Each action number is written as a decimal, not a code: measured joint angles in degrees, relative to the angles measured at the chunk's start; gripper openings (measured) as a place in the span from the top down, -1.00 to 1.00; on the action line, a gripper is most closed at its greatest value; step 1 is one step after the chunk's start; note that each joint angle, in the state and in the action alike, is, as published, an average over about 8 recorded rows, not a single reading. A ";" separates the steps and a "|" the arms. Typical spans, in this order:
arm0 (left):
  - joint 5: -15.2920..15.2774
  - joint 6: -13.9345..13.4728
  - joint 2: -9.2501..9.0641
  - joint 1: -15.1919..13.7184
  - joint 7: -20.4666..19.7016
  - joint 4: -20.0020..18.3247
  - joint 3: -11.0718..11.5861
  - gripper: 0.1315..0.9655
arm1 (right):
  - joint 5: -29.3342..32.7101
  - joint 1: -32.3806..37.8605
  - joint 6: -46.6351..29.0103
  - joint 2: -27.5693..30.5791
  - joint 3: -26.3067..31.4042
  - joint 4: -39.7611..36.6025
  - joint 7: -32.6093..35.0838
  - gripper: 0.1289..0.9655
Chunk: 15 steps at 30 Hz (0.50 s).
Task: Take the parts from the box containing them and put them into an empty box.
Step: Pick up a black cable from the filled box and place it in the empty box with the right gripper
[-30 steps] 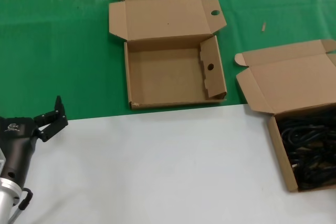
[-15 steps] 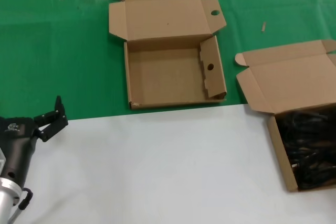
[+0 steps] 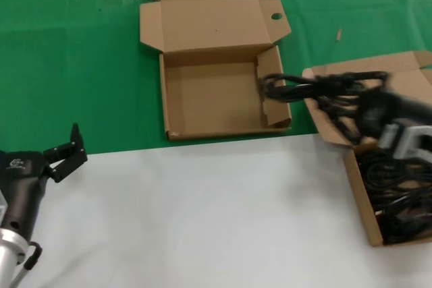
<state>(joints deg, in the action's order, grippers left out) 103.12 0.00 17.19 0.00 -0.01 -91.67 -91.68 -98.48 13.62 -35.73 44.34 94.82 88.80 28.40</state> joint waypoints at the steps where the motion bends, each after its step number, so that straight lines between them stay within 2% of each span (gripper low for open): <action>1: 0.00 0.00 0.00 0.00 0.00 0.00 0.00 -1.00 | 0.80 2.01 -0.28 -1.64 1.65 -0.94 1.50 0.74; 8: 0.00 0.00 0.00 0.00 -0.03 0.00 0.00 -1.00 | 3.98 14.06 -4.33 -11.61 10.72 -10.46 12.75 0.74; 15: -0.02 0.00 0.00 0.00 -0.03 0.00 0.00 -1.00 | 4.70 22.10 -7.66 -17.83 14.70 -21.62 21.60 0.74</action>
<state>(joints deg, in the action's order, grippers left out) 103.10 0.00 17.19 0.00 -0.04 -91.67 -91.68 -93.77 35.73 -43.39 26.51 109.52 67.18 49.99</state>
